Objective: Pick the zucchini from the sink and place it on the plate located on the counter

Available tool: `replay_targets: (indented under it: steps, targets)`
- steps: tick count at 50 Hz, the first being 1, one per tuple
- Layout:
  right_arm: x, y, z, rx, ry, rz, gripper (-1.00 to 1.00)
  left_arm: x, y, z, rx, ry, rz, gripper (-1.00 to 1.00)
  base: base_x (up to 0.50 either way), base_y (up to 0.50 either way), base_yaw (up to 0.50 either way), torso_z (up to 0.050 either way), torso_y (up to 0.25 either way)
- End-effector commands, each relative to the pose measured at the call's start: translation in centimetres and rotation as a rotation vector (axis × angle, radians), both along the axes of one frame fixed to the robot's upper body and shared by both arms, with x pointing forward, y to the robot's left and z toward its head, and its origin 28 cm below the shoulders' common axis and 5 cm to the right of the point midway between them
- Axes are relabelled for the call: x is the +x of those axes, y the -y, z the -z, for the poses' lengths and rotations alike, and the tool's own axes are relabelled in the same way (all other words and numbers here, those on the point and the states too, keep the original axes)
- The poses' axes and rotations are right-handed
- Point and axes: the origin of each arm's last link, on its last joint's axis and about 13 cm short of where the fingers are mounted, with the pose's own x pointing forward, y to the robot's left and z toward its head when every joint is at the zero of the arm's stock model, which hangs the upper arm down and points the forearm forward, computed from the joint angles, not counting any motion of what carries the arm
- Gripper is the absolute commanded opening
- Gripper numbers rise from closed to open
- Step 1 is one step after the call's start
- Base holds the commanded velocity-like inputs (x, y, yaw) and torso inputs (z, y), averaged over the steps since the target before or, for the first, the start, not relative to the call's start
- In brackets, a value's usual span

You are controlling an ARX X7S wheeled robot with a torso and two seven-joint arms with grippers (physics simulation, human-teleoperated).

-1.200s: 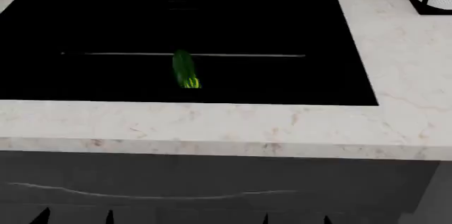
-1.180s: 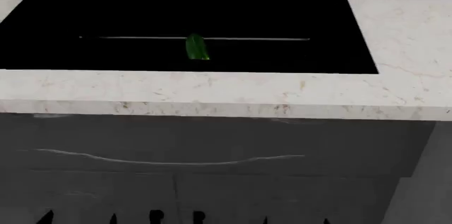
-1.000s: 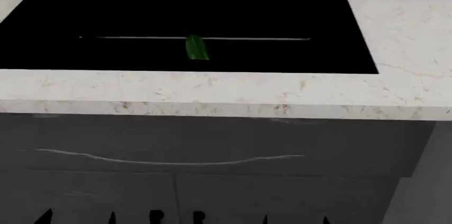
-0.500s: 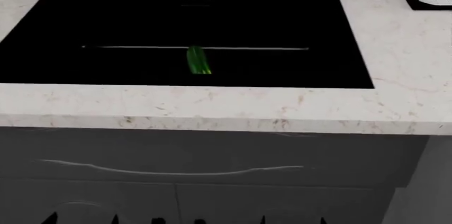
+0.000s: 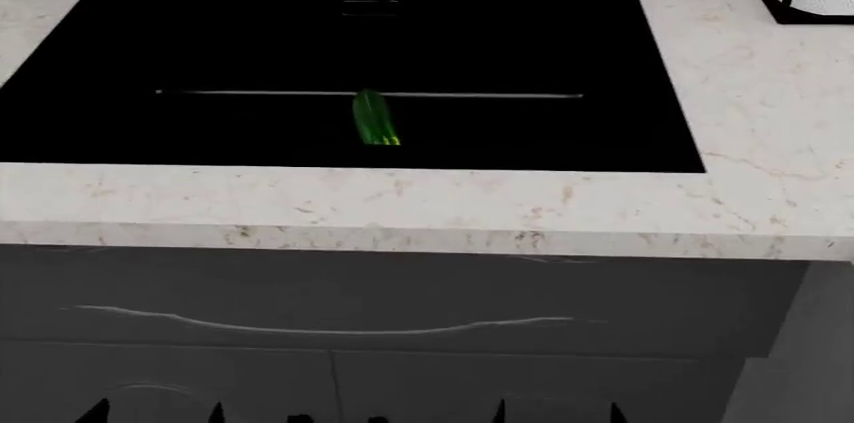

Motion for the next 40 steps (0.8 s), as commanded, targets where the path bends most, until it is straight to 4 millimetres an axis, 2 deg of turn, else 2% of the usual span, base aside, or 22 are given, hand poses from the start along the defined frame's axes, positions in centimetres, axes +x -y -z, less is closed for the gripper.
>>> replay_targets:
  steps: [1,4,7,13,24,30,34,40]
  targets:
    - [1.0,1.1,-4.4,-0.060,0.040,0.020,1.00,1.9,-1.0,-3.9,0.043,0.022,-0.034,1.00,0.00,0.00,0.00,0.000,0.000]
    - [1.5,1.4,-5.8,-0.070,0.051,0.024,1.00,2.8,-1.3,-5.7,0.031,0.035,-0.050,1.00,0.00,0.00,0.00,0.000,0.000]
    - [2.4,1.9,-8.1,-0.090,0.069,0.020,1.00,4.1,-1.8,-8.5,0.029,0.049,-0.053,1.00,0.00,0.00,0.00,0.000,0.000]
    - [3.7,2.7,-11.0,-0.100,0.085,0.015,1.00,5.2,-2.5,-11.8,0.026,0.068,-0.047,1.00,0.00,0.00,0.00,0.000,0.000]
    - [7.0,4.1,-17.0,-0.146,0.103,0.027,1.00,8.1,-3.5,-19.4,0.008,0.103,-0.054,1.00,0.00,0.00,0.00,0.000,0.000]
    - [8.5,4.4,-20.5,-0.160,0.104,0.011,1.00,9.5,-3.6,-21.9,-0.006,0.094,-0.042,1.00,0.00,0.00,0.00,0.000,0.000]
    - [9.6,4.7,-22.8,-0.153,0.096,0.007,1.00,10.5,-3.6,-22.7,0.002,0.079,-0.031,1.00,0.00,0.00,0.00,0.000,0.000]
    - [10.8,5.1,-24.5,-0.134,0.092,0.003,1.00,11.6,-3.6,-24.2,-0.004,0.067,-0.027,1.00,0.00,0.00,0.00,0.000,0.000]
